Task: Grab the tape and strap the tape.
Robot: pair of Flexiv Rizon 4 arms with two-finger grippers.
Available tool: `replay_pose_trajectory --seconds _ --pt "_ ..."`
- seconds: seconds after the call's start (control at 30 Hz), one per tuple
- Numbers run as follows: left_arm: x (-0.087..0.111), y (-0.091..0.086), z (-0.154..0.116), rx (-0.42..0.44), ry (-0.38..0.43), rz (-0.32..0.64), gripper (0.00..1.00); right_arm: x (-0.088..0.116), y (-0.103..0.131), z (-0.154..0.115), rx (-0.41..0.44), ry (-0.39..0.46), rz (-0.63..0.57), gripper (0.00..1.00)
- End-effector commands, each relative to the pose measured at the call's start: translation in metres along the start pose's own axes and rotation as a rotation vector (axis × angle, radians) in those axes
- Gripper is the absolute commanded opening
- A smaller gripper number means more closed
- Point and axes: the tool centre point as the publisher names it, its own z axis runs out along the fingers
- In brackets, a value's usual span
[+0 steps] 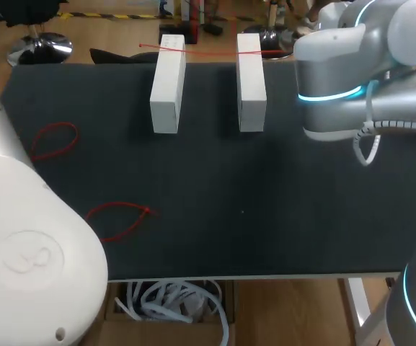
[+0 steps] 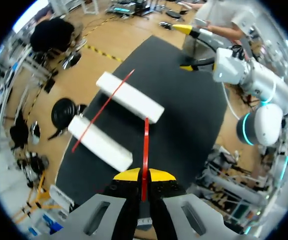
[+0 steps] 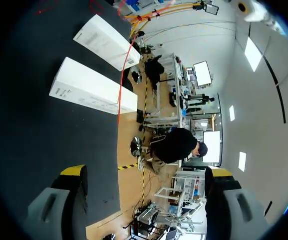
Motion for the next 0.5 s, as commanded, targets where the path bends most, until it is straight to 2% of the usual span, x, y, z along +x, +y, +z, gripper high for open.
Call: replay_pose_trajectory --seconds 0.03,0.2,0.37,0.4,0.43,0.5 --pt "0.001 0.123 -0.001 0.003 -0.094 -0.333 0.00 -0.002 -0.001 -0.002 -0.002 0.009 -0.002 1.00" --pt "-0.008 0.162 -0.002 0.003 -0.093 -0.430 0.00 -0.002 -0.001 -0.002 -0.002 0.009 -0.002 1.00" --pt "-0.019 0.185 -0.005 0.008 -0.113 -0.451 0.00 -0.002 -0.001 -0.002 -0.002 0.009 -0.002 1.00" --pt "-0.023 0.189 -0.006 0.026 -0.114 -0.463 0.13 -0.002 -0.001 -0.002 -0.002 0.009 -0.002 1.00" --pt "-0.023 0.189 -0.006 0.026 -0.114 -0.463 1.00 -0.002 -0.001 -0.002 -0.002 0.009 -0.002 1.00" --pt "-0.023 0.189 -0.006 0.026 -0.114 -0.463 1.00 -0.002 -0.001 -0.002 -0.002 0.009 -0.002 1.00"
